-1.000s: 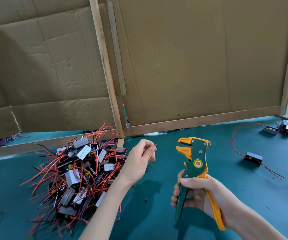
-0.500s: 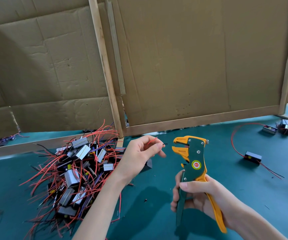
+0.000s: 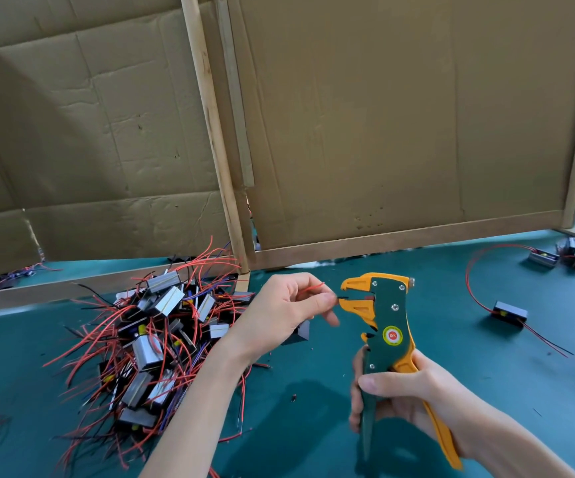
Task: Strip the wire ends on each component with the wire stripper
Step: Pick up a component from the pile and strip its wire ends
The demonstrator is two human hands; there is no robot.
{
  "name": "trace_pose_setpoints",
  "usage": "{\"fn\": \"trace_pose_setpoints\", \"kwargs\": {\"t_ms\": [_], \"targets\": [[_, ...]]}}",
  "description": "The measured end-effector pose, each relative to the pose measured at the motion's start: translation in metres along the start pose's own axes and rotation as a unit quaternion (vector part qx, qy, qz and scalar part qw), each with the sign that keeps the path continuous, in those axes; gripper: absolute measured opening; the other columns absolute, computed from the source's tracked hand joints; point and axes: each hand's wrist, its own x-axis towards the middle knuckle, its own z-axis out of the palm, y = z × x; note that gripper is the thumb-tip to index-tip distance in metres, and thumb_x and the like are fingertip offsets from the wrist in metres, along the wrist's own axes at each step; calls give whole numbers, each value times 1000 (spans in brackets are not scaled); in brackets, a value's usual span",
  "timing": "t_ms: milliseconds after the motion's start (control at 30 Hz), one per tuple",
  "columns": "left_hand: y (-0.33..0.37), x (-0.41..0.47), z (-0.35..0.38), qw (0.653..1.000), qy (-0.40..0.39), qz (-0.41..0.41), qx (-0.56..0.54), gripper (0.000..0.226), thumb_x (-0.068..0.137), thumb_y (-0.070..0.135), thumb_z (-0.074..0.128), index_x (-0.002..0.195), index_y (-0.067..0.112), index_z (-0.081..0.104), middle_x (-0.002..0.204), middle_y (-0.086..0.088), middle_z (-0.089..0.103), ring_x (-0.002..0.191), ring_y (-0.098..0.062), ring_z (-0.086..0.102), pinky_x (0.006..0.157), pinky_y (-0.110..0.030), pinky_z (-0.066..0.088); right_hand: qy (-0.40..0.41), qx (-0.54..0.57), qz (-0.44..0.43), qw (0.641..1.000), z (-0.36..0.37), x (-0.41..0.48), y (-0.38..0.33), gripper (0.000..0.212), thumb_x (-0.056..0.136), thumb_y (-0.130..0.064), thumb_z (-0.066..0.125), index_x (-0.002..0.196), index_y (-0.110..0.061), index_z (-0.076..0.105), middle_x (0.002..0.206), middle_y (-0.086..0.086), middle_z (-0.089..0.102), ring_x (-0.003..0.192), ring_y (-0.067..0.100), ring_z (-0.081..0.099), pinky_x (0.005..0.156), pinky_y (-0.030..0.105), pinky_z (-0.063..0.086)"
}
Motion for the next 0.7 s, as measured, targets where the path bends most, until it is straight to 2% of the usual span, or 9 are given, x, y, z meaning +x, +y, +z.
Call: {"fn": "trace_pose_setpoints", "kwargs": {"t_ms": [133, 267, 400, 467, 500, 567, 600, 633, 700], "targets": [[3, -1, -1, 1000, -4, -4, -1, 12, 93, 13, 60, 82, 12, 66, 69, 2, 72, 51, -2, 49, 57, -9, 38, 20, -18, 10, 1000, 1, -2, 0, 31, 65, -26, 89, 79, -11, 66, 72, 25, 61, 67, 39, 63, 71, 48, 53], [0, -3, -6, 1000, -14, -17, 18, 12, 94, 18, 60, 85, 14, 68, 71, 2, 72, 61, -23, 44, 62, -27, 38, 64, -36, 32, 997, 7, -4, 0, 29, 61, -29, 88, 69, -16, 63, 59, 22, 57, 49, 31, 57, 56, 39, 52], [-8, 0, -6, 997, -14, -58, 42, 12, 94, 19, 60, 87, 12, 68, 70, 3, 72, 64, -18, 45, 65, -27, 38, 138, -59, 31, 988, 13, -2, 7, 41, 60, -38, 80, 51, -11, 51, 43, 14, 45, 35, 25, 44, 43, 29, 42], [-13, 0, -5, 995, -15, -78, 54, 12, 94, 17, 59, 88, 10, 67, 70, 3, 72, 59, -11, 48, 63, -22, 41, 125, -40, 41, 991, 12, 0, 8, 38, 62, -36, 81, 53, -12, 53, 48, 15, 48, 39, 27, 48, 45, 32, 46], [-16, 1, -5, 995, -9, -82, 51, 12, 95, 15, 59, 88, 10, 66, 71, 2, 73, 59, -11, 52, 64, -23, 45, 100, -11, 51, 994, 11, 0, 7, 32, 62, -32, 83, 58, -11, 58, 54, 19, 54, 46, 30, 54, 51, 37, 51], [-19, 3, -7, 995, 38, -79, 55, 12, 95, 13, 58, 85, 13, 65, 75, 0, 74, 71, -23, 64, 74, -32, 51, 62, 59, 71, 994, 10, 3, 7, 23, 62, -20, 85, 71, -8, 67, 72, 26, 61, 65, 38, 63, 69, 49, 56], [-20, 3, -8, 992, 71, -70, 72, 13, 95, 13, 57, 85, 13, 64, 76, 1, 74, 78, -22, 66, 77, -31, 50, 61, 90, 83, 991, 9, 6, 8, 23, 61, -15, 85, 75, -7, 69, 77, 27, 62, 70, 40, 65, 74, 52, 56], [-19, 5, -10, 988, 105, -54, 98, 13, 95, 13, 57, 85, 14, 64, 78, 3, 74, 79, -14, 67, 76, -24, 47, 65, 117, 101, 986, 8, 7, 9, 23, 59, -11, 84, 76, -5, 70, 79, 28, 63, 73, 42, 65, 74, 51, 56], [-13, 8, -9, 973, 170, -8, 153, 12, 94, 13, 58, 85, 14, 66, 79, 7, 73, 68, -3, 59, 67, -14, 41, 76, 169, 146, 972, 4, 10, 13, 24, 56, -4, 81, 76, -1, 70, 81, 28, 63, 73, 42, 66, 71, 50, 57]]}}
